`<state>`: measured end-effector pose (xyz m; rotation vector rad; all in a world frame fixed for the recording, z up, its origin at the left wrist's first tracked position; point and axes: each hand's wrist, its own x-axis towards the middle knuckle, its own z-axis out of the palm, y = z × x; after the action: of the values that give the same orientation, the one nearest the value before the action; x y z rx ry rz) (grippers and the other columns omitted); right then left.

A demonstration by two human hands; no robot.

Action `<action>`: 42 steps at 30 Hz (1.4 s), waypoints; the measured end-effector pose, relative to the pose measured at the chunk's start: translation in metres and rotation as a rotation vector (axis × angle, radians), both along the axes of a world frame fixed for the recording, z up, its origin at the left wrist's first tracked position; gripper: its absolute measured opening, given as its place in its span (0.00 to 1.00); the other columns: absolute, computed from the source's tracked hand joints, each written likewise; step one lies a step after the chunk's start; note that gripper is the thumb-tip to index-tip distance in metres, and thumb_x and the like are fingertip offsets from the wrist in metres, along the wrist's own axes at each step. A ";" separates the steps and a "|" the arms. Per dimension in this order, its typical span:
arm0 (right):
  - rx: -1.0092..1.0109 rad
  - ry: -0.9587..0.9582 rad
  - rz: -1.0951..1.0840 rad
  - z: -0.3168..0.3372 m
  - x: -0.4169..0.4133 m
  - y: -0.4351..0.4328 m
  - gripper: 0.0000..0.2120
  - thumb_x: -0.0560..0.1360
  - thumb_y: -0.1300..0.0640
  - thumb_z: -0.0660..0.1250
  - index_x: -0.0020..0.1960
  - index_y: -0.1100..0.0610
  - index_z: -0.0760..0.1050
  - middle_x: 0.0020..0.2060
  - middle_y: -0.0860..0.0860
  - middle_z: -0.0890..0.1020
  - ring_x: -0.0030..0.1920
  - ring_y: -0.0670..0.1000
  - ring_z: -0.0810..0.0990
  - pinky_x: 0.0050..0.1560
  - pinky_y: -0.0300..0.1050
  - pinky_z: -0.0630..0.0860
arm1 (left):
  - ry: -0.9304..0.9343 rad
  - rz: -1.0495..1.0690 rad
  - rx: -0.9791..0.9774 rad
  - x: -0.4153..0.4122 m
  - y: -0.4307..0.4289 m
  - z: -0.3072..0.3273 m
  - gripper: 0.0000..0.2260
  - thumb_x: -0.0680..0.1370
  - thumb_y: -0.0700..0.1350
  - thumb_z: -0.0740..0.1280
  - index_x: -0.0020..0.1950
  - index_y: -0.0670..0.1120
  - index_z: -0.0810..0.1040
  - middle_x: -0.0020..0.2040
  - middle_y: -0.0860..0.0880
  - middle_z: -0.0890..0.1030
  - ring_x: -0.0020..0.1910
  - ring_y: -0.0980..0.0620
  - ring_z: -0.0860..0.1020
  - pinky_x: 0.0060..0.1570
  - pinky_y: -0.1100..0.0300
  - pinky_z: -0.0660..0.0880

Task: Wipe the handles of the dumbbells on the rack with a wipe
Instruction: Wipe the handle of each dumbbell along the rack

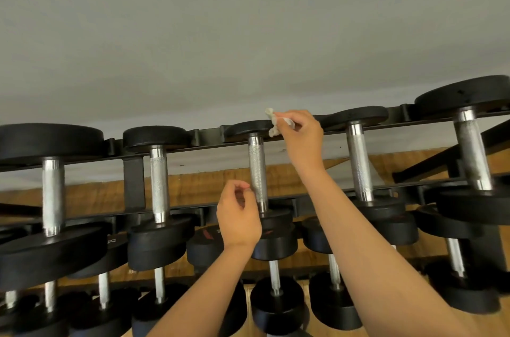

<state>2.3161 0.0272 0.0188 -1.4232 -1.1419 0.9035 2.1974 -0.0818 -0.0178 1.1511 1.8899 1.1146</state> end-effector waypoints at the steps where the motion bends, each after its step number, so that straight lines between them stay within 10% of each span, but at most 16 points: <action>1: -0.025 0.038 -0.015 -0.001 0.001 0.000 0.06 0.76 0.62 0.68 0.50 0.55 0.82 0.45 0.47 0.78 0.44 0.39 0.76 0.48 0.31 0.73 | -0.001 0.000 0.005 0.001 -0.001 0.000 0.07 0.79 0.37 0.62 0.45 0.48 0.75 0.39 0.53 0.78 0.36 0.63 0.75 0.37 0.71 0.71; 13: -0.191 0.327 -0.008 -0.009 0.006 0.001 0.06 0.77 0.59 0.68 0.52 0.53 0.82 0.48 0.51 0.83 0.48 0.41 0.80 0.46 0.30 0.74 | 0.092 -0.028 0.004 -0.002 -0.001 -0.003 0.07 0.79 0.42 0.61 0.45 0.54 0.73 0.43 0.55 0.77 0.42 0.56 0.77 0.41 0.60 0.74; 30: -0.257 0.076 0.041 -0.033 0.019 0.013 0.07 0.77 0.57 0.68 0.53 0.55 0.82 0.44 0.48 0.84 0.51 0.49 0.82 0.57 0.46 0.78 | 0.028 -0.070 0.027 -0.009 0.001 -0.007 0.08 0.77 0.36 0.64 0.43 0.49 0.75 0.42 0.52 0.78 0.43 0.56 0.77 0.41 0.69 0.73; 42: -0.373 0.061 0.136 -0.033 0.016 0.019 0.13 0.80 0.60 0.62 0.63 0.58 0.76 0.40 0.51 0.82 0.29 0.44 0.80 0.36 0.36 0.80 | -0.079 -0.063 -0.004 -0.017 0.003 -0.009 0.10 0.76 0.34 0.65 0.41 0.49 0.76 0.42 0.52 0.79 0.46 0.52 0.78 0.49 0.54 0.78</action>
<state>2.3323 0.0459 -0.0143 -1.6157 -1.0703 1.2996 2.1799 -0.0791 -0.0269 1.1398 1.7832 1.1057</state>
